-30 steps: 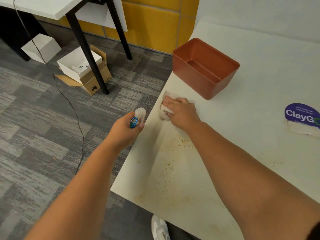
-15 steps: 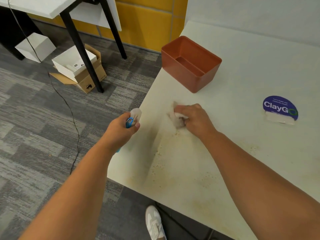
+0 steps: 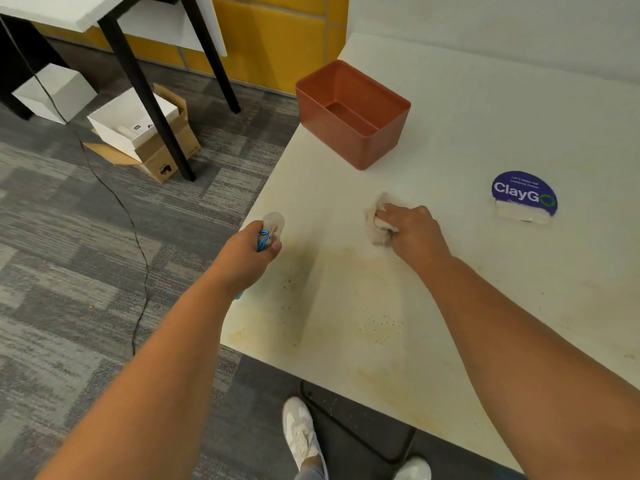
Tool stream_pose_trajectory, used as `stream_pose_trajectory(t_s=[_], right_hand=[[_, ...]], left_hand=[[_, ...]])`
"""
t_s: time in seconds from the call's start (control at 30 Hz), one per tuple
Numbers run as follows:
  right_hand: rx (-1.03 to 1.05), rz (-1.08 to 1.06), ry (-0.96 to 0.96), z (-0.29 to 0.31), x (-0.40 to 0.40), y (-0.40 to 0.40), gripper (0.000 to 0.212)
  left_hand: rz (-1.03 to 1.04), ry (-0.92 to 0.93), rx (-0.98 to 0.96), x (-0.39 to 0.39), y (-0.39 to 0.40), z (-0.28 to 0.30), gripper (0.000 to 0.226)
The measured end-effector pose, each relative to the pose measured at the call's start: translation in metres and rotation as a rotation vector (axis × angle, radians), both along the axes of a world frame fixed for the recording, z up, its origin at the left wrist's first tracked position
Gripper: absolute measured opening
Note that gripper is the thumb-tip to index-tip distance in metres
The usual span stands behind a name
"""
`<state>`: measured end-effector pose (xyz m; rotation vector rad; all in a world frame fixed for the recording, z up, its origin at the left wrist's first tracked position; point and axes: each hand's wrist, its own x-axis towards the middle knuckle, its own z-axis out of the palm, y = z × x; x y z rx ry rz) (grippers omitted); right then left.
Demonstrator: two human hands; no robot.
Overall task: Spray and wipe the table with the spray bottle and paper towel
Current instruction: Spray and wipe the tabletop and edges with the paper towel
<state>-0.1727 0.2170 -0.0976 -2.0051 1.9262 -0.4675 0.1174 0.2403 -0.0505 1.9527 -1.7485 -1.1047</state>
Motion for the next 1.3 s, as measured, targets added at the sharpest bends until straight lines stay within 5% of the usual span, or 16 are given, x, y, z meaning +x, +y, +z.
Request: stream_pose_trajectory(t_s=[0.47,1.3], right_hand=[[0.041,-0.184,0.204,0.005,-0.044,0.022,0.036],[0.096,-0.078,0.254,-0.004,-0.074,0.037,0.032]], left_hand=[[-0.053,-0.077,-0.013,-0.023,0.010,0.000,0.025],[-0.148,-0.048,-0.015,-0.090,0.043,0.000,0.027]])
